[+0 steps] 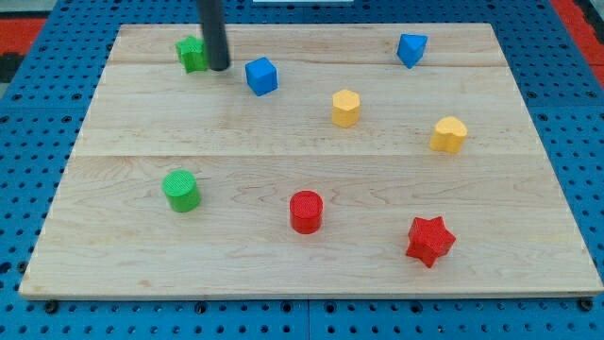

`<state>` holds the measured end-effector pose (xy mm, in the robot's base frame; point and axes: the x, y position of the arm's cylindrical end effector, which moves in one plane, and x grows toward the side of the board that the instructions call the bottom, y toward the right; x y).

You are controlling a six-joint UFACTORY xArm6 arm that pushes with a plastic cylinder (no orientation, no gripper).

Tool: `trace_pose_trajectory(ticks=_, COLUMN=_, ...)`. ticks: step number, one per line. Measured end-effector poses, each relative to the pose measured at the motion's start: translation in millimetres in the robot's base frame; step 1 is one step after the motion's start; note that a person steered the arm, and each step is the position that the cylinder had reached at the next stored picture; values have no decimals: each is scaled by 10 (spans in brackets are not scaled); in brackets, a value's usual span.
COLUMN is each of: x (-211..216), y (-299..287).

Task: Keep blue triangle green star and yellow hexagon in a horizontal line

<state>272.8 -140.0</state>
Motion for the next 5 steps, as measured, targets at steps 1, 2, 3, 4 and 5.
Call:
trace_pose_trajectory(ticks=1, x=-111, y=-378)
trace_pose_trajectory(ticks=2, x=-111, y=-352)
trace_pose_trajectory(ticks=3, x=-111, y=-290)
trace_pose_trajectory(ticks=4, x=-111, y=-288)
trace_pose_trajectory(ticks=5, x=-104, y=-270)
